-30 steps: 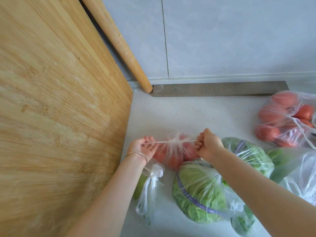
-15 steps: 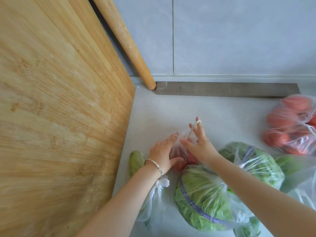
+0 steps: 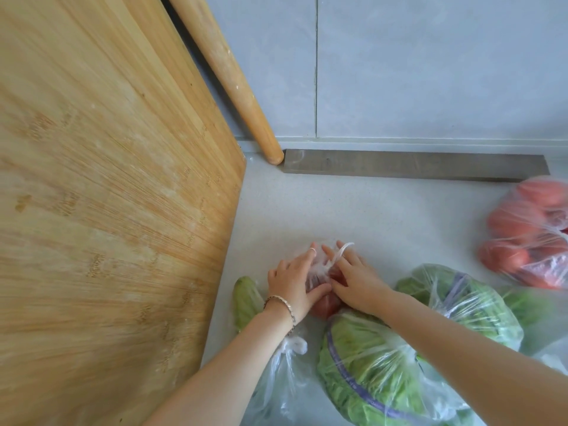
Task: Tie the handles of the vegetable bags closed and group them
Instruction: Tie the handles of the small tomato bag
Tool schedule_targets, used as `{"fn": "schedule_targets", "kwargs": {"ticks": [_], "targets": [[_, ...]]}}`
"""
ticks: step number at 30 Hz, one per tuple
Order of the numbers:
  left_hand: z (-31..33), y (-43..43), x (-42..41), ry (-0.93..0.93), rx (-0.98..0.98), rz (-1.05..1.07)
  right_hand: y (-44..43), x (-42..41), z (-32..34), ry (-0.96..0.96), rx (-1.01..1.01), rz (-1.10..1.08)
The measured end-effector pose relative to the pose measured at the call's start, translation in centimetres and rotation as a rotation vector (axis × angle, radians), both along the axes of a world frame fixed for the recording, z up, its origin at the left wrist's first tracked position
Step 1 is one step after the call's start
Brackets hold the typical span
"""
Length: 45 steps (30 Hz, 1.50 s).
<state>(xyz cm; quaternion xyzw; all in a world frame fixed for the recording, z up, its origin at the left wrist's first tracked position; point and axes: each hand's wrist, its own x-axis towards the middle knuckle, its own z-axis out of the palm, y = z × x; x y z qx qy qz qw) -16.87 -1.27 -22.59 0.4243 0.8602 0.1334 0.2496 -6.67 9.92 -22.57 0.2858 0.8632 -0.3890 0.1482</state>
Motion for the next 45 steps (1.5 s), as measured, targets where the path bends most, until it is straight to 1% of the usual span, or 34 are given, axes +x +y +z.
{"fn": "schedule_targets", "kwargs": {"ticks": [3,4,6,7,8,9,10,11,13,14,15,17,19,20,22,24,26,27,28,31,32,34,35,36,37,39,41,43,44,45], "targets": [[2.2,0.1,-0.3,-0.538,0.456,0.441,-0.4,-0.2,2.6,0.41,-0.339,-0.365],[3.0,0.3,-0.4,-0.636,0.56,0.582,-0.6,-0.4,3.7,0.518,-0.441,-0.492],[3.7,0.9,-0.6,-0.842,0.736,0.791,-0.7,-0.7,5.0,0.667,-0.628,-0.688],[3.9,1.3,-0.7,-0.978,0.817,0.864,-0.8,-0.9,5.2,0.723,-0.754,-0.781],[4.1,1.6,-0.6,-1.057,0.86,0.907,-0.8,-0.9,5.4,0.765,-0.88,-0.879],[4.0,1.8,-0.7,-1.063,0.866,0.932,-0.7,-0.9,5.3,0.774,-0.965,-0.966],[3.8,1.8,-0.9,-1.013,0.818,0.933,-0.5,-0.9,5.0,0.74,-0.981,-1.035],[3.6,1.7,-1.0,-0.965,0.755,0.921,-0.2,-0.7,4.7,0.659,-0.94,-1.07],[2.9,1.1,-1.5,-0.858,0.617,0.865,0.3,-0.1,3.8,0.454,-0.767,-1.071],[2.8,0.7,-1.7,-0.81,0.549,0.843,0.5,0.2,3.6,0.384,-0.7,-1.074],[2.7,0.5,-1.9,-0.784,0.496,0.838,0.6,0.4,3.4,0.34,-0.676,-1.096],[3.0,0.4,-1.9,-0.737,0.459,0.805,0.6,0.4,3.6,0.324,-0.641,-1.11],[3.4,0.7,-1.6,-0.633,0.412,0.663,0.5,0.1,4.3,0.354,-0.531,-1.019],[3.6,0.8,-1.3,-0.635,0.403,0.564,0.5,-0.2,5.0,0.395,-0.483,-0.946],[4.1,0.8,-0.4,-0.712,0.38,0.407,0.5,-0.7,6.9,0.46,-0.442,-0.767],[4.4,0.9,0.3,-0.689,0.365,0.265,0.5,-1.0,8.7,0.435,-0.374,-0.544],[4.7,1.2,0.6,-0.609,0.376,0.188,0.1,-1.1,9.5,0.38,-0.227,-0.335],[4.8,1.3,0.6,-0.584,0.395,0.202,0.0,-1.1,9.6,0.381,-0.17,-0.287],[5.2,1.4,0.6,-0.597,0.419,0.234,0.0,-1.1,9.6,0.404,-0.14,-0.301],[5.7,1.5,0.3,-0.723,0.493,0.403,0.6,-0.4,8.5,0.505,-0.182,-0.546],[5.7,1.4,0.2,-0.732,0.502,0.433,0.8,-0.2,8.0,0.455,-0.177,-0.544],[5.9,1.4,0.2,-0.732,0.525,0.472,0.1,0.0,6.8,0.228,-0.167,-0.363],[5.9,1.5,0.3,-0.729,0.541,0.496,-0.6,-0.1,6.0,0.16,-0.171,-0.268],[6.0,1.5,0.4,-0.735,0.556,0.523,-1.4,-0.2,5.5,0.165,-0.182,-0.224],[6.1,1.6,0.5,-0.752,0.576,0.548,-2.0,-0.5,5.1,0.217,-0.208,-0.233],[6.4,1.7,0.8,-0.772,0.595,0.592,-2.8,-1.0,4.8,0.315,-0.277,-0.319],[6.8,1.7,0.7,-0.758,0.593,0.634,-2.9,-1.4,4.4,0.334,-0.344,-0.477],[6.9,1.7,0.5,-0.635,0.562,0.641,-2.8,-1.5,3.9,0.297,-0.467,-0.72],[7.0,1.6,0.4,-0.538,0.538,0.608,-2.8,-1.6,3.8,0.267,-0.523,-0.806],[7.2,1.5,0.4,-0.464,0.521,0.557,-2.8,-1.8,3.9,0.247,-0.547,-0.83]]}}
